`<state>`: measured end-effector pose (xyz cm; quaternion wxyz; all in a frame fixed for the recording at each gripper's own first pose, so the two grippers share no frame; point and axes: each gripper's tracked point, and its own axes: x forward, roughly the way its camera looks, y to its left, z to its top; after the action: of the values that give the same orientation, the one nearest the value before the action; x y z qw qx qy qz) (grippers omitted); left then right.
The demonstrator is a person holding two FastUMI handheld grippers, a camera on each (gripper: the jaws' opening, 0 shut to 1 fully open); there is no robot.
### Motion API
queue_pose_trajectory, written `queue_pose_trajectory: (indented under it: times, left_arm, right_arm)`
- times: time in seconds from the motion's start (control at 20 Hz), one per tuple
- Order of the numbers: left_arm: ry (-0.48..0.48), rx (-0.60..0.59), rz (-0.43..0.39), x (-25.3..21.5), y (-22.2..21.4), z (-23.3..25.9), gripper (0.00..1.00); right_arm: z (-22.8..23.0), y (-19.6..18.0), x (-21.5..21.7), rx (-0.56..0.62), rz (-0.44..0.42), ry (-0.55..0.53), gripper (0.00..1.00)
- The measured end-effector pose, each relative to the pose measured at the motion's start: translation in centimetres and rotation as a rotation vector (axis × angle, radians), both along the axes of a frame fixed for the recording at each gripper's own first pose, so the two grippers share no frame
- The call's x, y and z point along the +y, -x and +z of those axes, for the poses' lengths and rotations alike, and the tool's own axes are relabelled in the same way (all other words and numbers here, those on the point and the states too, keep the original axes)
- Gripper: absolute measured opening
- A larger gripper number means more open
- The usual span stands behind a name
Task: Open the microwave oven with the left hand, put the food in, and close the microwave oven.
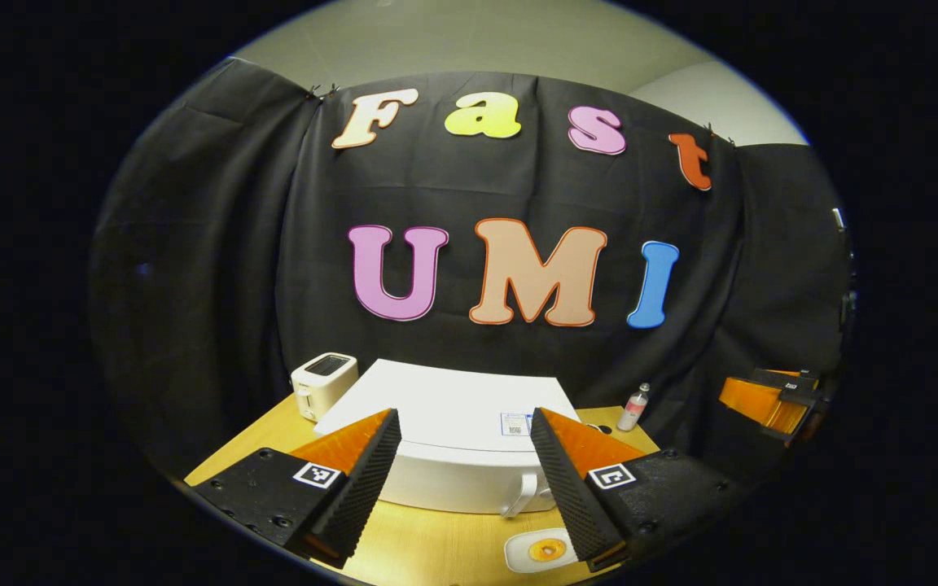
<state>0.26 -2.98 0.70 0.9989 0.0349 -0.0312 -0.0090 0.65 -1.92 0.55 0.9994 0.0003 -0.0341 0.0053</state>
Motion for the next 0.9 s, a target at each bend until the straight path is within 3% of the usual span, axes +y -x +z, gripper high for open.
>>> queue_pose_trajectory:
  times: [0.35, 0.9]
  left_arm:
    - [-0.049, 0.07, -0.039, -1.1, -0.2, -3.7, 0.95]
    - [-0.037, 0.285, -0.108, -2.3, -2.3, -16.3, 0.96]
  right_arm:
    - [-1.6, 1.8, -0.5, 0.019, -0.022, -0.041, 0.96]
    - [-4.8, 4.3, -3.8, 0.074, -0.118, -0.082, 0.96]
